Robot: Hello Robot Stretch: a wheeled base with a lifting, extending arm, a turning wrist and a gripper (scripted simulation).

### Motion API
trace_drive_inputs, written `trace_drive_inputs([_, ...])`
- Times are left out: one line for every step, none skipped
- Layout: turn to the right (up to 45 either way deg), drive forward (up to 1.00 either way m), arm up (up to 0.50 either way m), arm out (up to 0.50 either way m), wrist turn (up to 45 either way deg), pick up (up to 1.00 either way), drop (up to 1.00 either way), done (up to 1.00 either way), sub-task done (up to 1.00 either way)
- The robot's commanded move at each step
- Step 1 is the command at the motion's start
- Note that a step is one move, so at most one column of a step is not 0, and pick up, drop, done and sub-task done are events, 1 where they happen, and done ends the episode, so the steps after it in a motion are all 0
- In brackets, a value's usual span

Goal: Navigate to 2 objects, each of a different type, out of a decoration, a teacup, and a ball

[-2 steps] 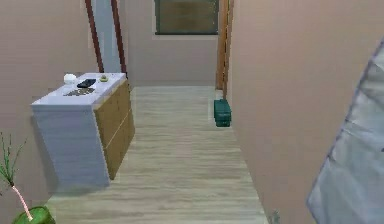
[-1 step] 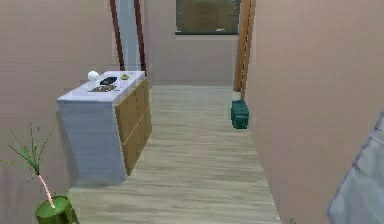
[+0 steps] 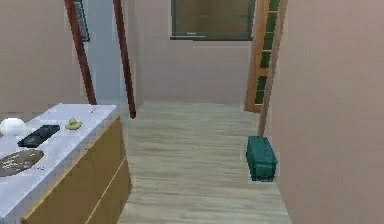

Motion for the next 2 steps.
trace_drive_inputs([-12.0, 0.00, 0.00, 0.00, 0.0, 0.00, 0.00, 0.00, 0.00])
trace_drive_inputs([0.0, 0.20, 0.00, 0.00, 0.0, 0.00, 0.00, 0.00, 0.00])
